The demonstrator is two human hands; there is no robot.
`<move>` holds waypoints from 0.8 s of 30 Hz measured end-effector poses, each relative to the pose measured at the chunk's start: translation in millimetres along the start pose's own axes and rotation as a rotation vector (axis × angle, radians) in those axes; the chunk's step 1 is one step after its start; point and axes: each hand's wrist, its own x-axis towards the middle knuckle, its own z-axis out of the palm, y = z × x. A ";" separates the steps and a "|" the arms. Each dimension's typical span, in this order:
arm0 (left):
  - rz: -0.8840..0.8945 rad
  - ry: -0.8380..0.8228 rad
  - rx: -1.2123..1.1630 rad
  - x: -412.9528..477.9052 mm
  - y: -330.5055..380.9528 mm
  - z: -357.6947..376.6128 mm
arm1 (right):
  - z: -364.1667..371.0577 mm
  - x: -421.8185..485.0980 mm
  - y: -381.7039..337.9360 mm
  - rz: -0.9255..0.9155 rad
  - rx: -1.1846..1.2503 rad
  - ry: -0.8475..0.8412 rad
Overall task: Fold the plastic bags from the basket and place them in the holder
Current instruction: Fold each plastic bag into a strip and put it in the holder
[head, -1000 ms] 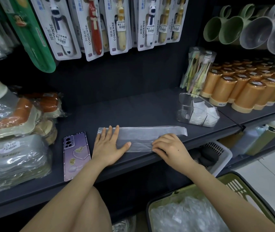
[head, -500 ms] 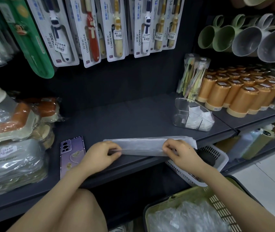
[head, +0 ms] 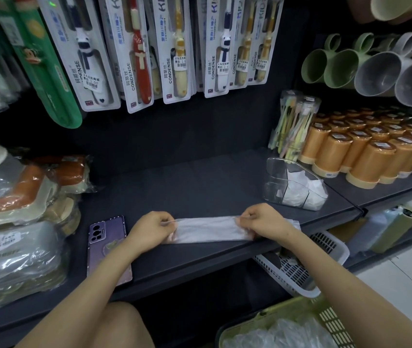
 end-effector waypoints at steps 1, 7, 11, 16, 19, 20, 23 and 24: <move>-0.029 0.024 -0.024 0.8 -0.2 0.9 | 0.8 2.8 -0.7 0.018 -0.053 0.015; -0.167 0.240 0.040 2.3 -1.2 2.6 | 6.5 9.4 -4.0 0.069 -0.230 0.058; 0.105 0.500 0.537 -4.5 3.4 21.8 | 7.9 8.0 -4.8 0.067 -0.258 0.073; 0.071 0.178 0.505 -10.6 27.9 60.0 | 7.7 7.5 -5.6 0.073 -0.254 0.063; -0.069 0.094 0.546 -10.4 28.3 71.1 | 8.2 5.9 -5.3 0.052 -0.253 0.060; -0.077 0.091 0.570 -9.6 27.8 73.2 | 8.1 5.8 -4.4 0.047 -0.251 0.052; -0.092 0.076 0.593 -9.9 28.0 73.4 | 6.0 6.2 -2.0 0.031 -0.156 0.007; -0.089 0.082 0.591 -10.6 27.9 73.6 | 4.4 6.3 -1.6 0.021 -0.078 -0.007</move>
